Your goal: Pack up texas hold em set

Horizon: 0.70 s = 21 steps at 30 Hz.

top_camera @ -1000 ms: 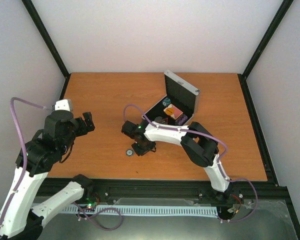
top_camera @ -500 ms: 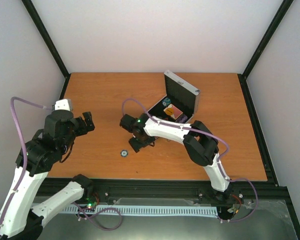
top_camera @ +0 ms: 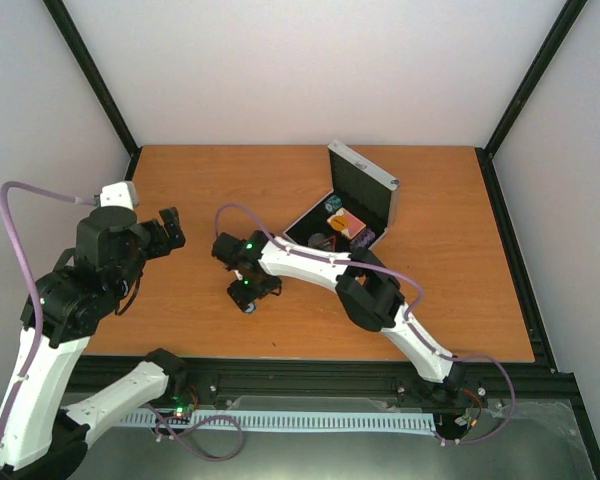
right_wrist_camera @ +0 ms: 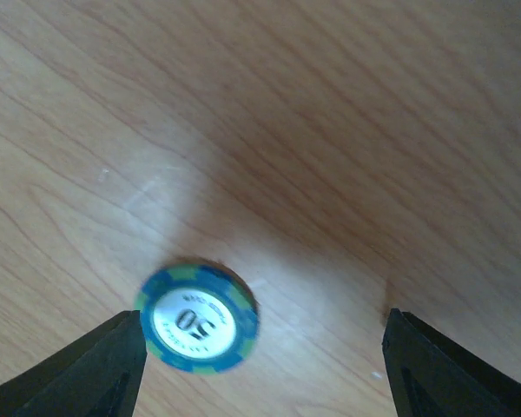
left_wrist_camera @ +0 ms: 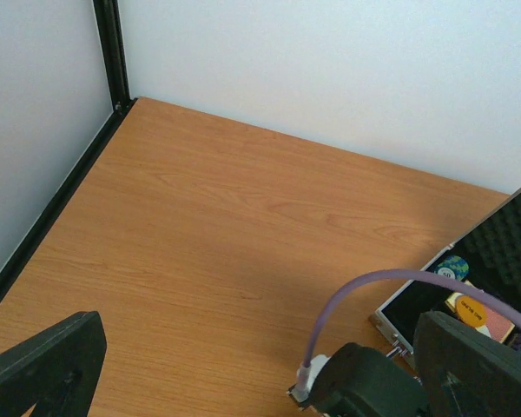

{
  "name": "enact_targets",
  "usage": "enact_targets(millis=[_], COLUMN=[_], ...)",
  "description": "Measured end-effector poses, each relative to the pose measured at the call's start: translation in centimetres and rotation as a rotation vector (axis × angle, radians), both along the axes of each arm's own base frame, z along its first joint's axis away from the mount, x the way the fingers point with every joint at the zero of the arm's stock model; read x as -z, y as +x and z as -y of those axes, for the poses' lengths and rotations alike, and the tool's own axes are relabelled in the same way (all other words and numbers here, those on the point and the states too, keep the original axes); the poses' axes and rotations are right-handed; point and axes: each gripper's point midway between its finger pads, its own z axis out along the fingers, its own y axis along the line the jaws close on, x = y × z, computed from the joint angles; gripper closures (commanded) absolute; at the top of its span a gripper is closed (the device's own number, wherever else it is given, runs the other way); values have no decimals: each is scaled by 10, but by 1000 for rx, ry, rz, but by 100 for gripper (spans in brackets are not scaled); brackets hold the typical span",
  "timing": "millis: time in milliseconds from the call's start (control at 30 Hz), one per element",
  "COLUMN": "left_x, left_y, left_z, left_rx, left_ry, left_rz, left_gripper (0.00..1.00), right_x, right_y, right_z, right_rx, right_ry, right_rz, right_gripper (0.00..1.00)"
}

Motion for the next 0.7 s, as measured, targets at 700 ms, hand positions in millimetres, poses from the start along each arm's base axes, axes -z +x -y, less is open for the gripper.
enact_targets(millis=[700], left_x=[0], left_y=[-2], left_z=[-1], left_rx=[6], left_ry=[9], left_rz=[0], left_gripper=[0], right_x=[12], right_y=[-26], right_z=[-16], right_rx=[-56], right_ry=[-33], right_rz=[-31], right_gripper=[46])
